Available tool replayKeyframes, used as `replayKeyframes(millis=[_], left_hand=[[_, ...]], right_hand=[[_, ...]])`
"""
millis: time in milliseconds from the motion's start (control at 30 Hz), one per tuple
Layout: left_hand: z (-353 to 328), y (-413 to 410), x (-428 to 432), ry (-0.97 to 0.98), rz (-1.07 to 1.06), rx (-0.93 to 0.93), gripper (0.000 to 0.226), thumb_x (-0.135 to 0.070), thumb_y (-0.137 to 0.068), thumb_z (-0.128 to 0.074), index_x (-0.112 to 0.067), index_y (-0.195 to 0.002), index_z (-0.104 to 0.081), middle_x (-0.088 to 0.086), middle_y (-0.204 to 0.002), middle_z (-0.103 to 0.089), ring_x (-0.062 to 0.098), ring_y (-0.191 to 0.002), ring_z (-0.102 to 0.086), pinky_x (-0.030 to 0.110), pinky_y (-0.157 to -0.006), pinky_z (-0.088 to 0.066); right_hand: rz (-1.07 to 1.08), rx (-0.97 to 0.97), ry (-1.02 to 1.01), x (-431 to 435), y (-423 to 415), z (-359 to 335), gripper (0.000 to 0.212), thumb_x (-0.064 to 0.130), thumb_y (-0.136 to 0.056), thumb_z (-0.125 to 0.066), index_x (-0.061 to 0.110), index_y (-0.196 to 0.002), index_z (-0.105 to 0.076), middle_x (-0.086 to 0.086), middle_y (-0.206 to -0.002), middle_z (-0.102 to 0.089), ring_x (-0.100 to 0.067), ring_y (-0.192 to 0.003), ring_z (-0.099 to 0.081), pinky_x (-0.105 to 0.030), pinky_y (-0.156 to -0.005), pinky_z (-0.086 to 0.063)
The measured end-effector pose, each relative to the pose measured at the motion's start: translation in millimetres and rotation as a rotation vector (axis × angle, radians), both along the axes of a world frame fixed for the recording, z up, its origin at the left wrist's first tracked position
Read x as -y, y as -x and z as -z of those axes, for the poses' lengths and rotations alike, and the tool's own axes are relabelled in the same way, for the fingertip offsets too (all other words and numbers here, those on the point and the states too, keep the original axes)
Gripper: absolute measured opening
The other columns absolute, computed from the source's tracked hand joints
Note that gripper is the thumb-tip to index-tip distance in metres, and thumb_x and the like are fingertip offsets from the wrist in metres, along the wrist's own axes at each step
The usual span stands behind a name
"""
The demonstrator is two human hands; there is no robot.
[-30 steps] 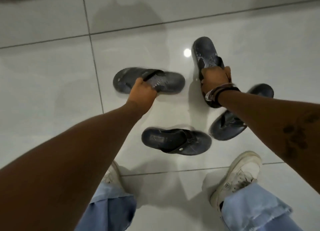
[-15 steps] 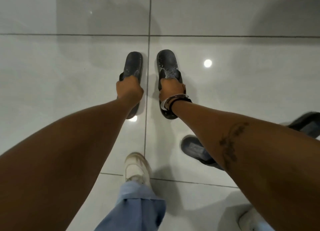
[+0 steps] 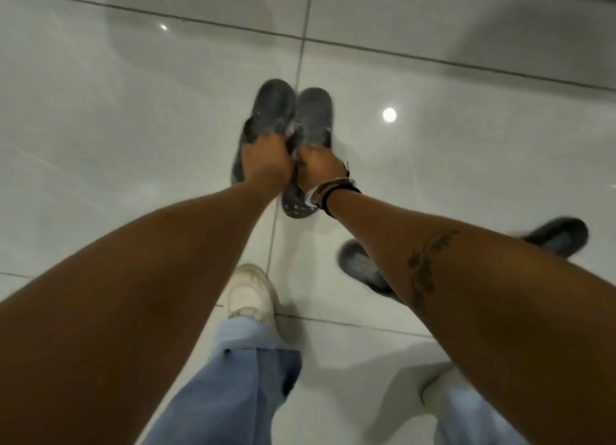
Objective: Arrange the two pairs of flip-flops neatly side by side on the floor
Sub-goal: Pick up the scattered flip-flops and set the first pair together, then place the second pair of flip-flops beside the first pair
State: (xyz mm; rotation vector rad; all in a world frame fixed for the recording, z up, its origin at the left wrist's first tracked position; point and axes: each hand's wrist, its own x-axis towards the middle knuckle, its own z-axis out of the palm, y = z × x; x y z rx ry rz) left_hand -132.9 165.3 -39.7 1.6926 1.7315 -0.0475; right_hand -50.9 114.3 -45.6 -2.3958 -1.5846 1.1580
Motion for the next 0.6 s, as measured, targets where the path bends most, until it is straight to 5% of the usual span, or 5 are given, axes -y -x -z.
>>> replayKeyframes(millis=[133, 367, 500, 600], left_hand=[[-7.2, -22.0, 55.2, -0.165, 0.174, -0.214, 0.024, -0.021, -0.092, -0.049, -0.007, -0.096, -0.068, 0.017, -0.097, -0.07, 0.036, -0.09, -0.065, 0.044, -0.082, -0.048], [2.0, -103.4, 219.6, 0.491, 0.061, -0.284, 0.051, -0.048, -0.092, -0.053, -0.005, -0.117, -0.062, 0.016, -0.123, -0.065, 0.035, -0.115, -0.059, 0.042, -0.098, -0.043], [13.8, -143.9, 288.1, 0.603, 0.136, -0.349, 0.055, -0.051, -0.092, -0.053, -0.006, -0.124, -0.057, 0.016, -0.127, -0.062, 0.035, -0.12, -0.054, 0.048, -0.105, -0.038], [23.3, -170.5, 311.9, 0.616, 0.131, -0.367, 0.047, -0.043, -0.093, -0.057, -0.011, -0.127, -0.053, 0.014, -0.128, -0.061, 0.035, -0.123, -0.051, 0.05, -0.108, -0.031]], right_hand=[[-0.006, 0.112, -0.036, 60.9, -66.1, -15.9, 0.033, 0.016, -0.087, -0.048, 0.011, -0.118, -0.059, -0.012, -0.123, -0.054, -0.032, -0.112, -0.052, -0.042, -0.09, -0.046], [0.473, 0.395, 0.468, 233.4, -217.9, -23.2, 0.036, 0.025, -0.09, -0.051, 0.011, -0.123, -0.052, -0.013, -0.134, -0.04, -0.033, -0.127, -0.039, -0.045, -0.101, -0.037], [0.728, 0.347, 0.521, 304.5, -260.8, -5.9, 0.056, 0.042, -0.086, -0.06, 0.006, -0.127, -0.05, -0.015, -0.139, -0.043, -0.036, -0.127, -0.044, -0.049, -0.104, -0.04], [0.701, 0.203, 0.502, 321.2, -270.9, 18.2, 0.052, 0.044, -0.087, -0.059, 0.008, -0.124, -0.054, -0.016, -0.131, -0.055, -0.036, -0.122, -0.05, -0.047, -0.099, -0.04]])
